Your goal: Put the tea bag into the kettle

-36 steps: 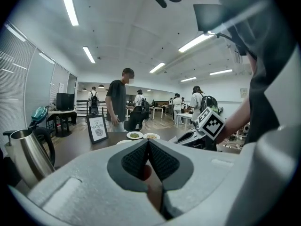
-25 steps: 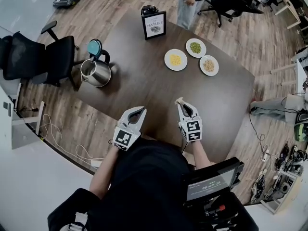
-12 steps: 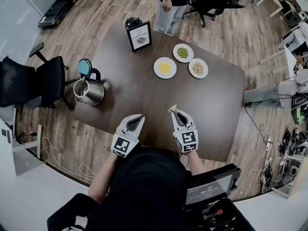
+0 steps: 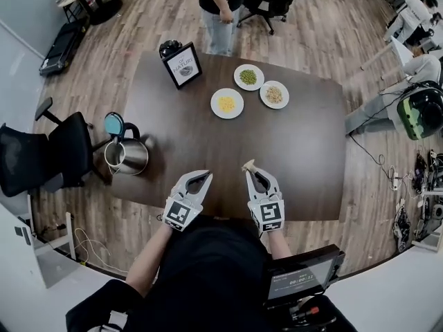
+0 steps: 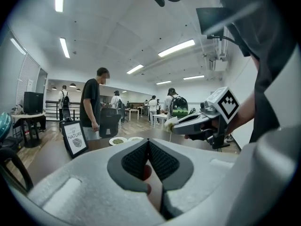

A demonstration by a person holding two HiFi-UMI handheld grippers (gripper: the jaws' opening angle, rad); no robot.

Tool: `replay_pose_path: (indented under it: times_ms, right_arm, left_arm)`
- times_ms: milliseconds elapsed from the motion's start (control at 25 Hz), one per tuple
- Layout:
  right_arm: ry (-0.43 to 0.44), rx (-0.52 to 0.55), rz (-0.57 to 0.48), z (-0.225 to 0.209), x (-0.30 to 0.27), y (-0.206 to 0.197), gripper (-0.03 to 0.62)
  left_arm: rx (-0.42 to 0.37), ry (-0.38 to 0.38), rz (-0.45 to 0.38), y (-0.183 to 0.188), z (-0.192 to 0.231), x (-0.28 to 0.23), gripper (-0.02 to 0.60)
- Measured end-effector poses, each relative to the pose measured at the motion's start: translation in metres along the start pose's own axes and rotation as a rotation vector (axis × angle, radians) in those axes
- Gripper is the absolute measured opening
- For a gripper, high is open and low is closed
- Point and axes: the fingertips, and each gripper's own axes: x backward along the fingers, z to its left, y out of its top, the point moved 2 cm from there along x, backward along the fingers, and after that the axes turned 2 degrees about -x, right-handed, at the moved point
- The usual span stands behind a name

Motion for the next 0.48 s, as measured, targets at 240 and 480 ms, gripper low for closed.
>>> replay_pose_path:
  times_ms: [240,480]
  right_arm:
    - [-0.086,-0.011,-0.049,-0.002,0.019,0.014,0.038]
    - [-0.136,-0.009,-0.074,-0.002,0.028,0.019,0.038]
  left_arm:
    - [-0.031,-0.046,-0.025,0.008,-0.001,-0.009,0.003]
    - [-0.046,-0.074,-0.06,0.014,-0.008,-0.005,0.003]
